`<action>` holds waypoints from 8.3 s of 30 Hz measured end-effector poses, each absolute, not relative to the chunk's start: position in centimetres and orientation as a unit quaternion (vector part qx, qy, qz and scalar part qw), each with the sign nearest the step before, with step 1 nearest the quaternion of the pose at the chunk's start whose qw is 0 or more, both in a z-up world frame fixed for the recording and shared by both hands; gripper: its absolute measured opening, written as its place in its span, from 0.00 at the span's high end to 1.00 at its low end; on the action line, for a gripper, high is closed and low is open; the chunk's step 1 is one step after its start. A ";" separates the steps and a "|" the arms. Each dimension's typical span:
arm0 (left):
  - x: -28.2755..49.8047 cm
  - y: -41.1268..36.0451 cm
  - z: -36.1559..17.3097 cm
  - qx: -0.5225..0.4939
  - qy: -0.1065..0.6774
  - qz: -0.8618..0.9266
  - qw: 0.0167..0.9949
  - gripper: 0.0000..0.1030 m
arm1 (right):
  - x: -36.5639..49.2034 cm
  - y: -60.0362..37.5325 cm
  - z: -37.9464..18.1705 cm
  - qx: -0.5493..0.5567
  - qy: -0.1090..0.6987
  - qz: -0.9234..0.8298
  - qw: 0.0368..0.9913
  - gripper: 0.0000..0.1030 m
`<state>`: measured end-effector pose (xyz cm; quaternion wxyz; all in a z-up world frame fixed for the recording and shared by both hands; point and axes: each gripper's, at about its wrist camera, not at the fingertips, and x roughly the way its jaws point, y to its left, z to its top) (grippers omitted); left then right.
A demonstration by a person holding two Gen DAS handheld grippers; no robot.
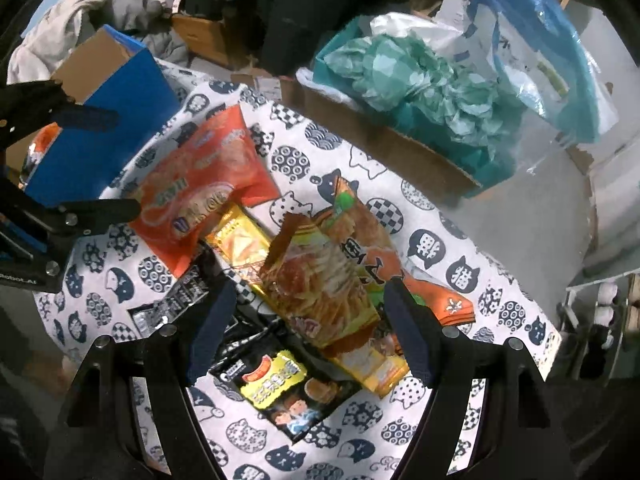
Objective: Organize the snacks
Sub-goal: 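Move both tools back over the snack pile on the table, then grasp the orange shrimp-chip bag with the left tool while the right tool grasps the yellow chip bag, then carry both chip bags over the cardboard box, then open both tools to drop the chip bags into the box, then move both tools back over the remaining snacks on the table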
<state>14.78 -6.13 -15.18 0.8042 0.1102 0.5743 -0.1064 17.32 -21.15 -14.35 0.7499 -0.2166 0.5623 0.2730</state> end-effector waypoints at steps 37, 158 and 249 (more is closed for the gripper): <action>15.2 -6.2 -19.7 0.096 0.600 -0.116 0.786 0.67 | 16.8 -20.8 -17.5 -0.178 0.590 0.269 0.740 0.63; 1.2 18.2 -9.8 0.025 0.515 0.152 0.843 0.21 | 11.5 5.6 -6.2 -0.126 0.531 0.404 0.734 0.47; 8.9 -7.6 -19.7 0.094 0.607 -0.111 0.781 0.21 | 12.0 -27.8 -22.4 -0.069 0.679 0.255 0.685 0.26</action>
